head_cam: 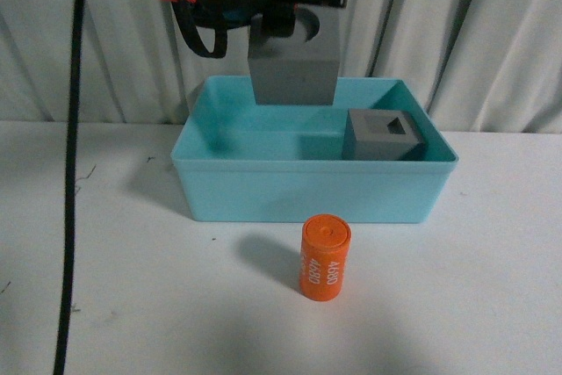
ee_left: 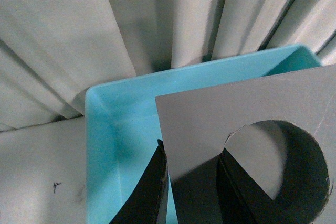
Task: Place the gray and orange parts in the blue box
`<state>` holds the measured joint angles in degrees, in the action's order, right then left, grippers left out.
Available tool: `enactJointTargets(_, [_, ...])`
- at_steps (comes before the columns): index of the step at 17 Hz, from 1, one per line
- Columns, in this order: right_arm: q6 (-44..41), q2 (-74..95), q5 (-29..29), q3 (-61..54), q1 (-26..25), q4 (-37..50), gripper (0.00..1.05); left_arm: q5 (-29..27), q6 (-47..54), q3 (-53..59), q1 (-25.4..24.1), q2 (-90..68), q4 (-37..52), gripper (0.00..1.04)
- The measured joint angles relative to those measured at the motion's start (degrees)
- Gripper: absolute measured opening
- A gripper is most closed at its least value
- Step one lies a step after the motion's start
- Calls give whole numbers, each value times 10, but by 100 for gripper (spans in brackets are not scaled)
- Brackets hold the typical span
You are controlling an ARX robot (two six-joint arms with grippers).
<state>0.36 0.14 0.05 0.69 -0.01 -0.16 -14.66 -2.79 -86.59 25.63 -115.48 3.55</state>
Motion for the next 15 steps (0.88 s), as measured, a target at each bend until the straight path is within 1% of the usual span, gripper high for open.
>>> enactJointTargets(2, [0,0,0,0,0,0,98,-3,25,-35,-7,-44,-8,21])
enactJointTargets(8, [0,0,0,0,0,0,98,-20,78,-80,-26,-112,-3,21])
enactJointTargets(11, [0,0,0,0,0,0,98,-34,89,-81,-40,-136,-10,21])
enactJointTargets(15, [0,0,0,0,0,0,98,-39,89,-82,-48,-147,-10,21])
